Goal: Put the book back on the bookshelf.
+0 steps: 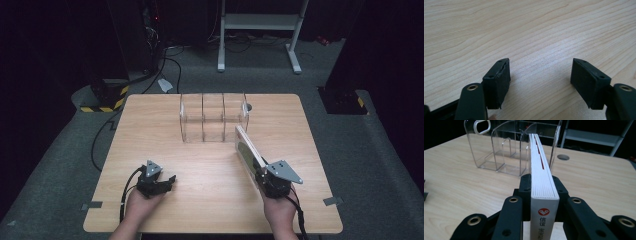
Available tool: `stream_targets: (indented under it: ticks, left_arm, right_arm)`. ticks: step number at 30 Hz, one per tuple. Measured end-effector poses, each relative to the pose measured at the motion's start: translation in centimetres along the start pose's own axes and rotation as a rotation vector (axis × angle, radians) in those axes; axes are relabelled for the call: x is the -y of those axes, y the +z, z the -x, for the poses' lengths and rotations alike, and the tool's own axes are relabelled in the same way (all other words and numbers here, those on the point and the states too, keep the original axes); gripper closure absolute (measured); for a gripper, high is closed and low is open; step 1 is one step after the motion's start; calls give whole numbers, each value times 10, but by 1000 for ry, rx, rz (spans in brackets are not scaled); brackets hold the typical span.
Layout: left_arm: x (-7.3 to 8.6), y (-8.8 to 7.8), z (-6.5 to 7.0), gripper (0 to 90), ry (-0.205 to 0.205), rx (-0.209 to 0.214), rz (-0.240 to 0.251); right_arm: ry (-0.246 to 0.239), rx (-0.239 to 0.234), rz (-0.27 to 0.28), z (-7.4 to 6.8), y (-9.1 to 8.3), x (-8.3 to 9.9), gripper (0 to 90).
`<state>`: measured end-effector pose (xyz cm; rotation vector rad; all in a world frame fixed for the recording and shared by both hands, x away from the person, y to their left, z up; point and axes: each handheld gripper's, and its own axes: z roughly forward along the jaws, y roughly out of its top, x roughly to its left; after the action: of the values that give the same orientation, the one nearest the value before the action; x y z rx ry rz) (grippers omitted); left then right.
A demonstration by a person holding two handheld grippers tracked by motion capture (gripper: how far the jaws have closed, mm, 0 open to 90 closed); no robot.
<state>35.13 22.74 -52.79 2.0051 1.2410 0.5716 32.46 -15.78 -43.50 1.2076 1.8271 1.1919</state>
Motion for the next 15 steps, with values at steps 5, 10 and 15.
stream_targets:
  ticks: [5, 10, 15]
  left_arm:
    - [0, 0, 0, 321, 0, 2, 1]
    - [0, 0, 0, 321, 0, 2, 1]
    - [0, 0, 0, 321, 0, 2, 2]
  right_arm:
    - [-1, 26, 14, -4, 14, -15, 756]
    - [-9, 34, 25, -7, 31, -28, 756]
    - [-9, 49, 21, -7, 49, -36, 756]
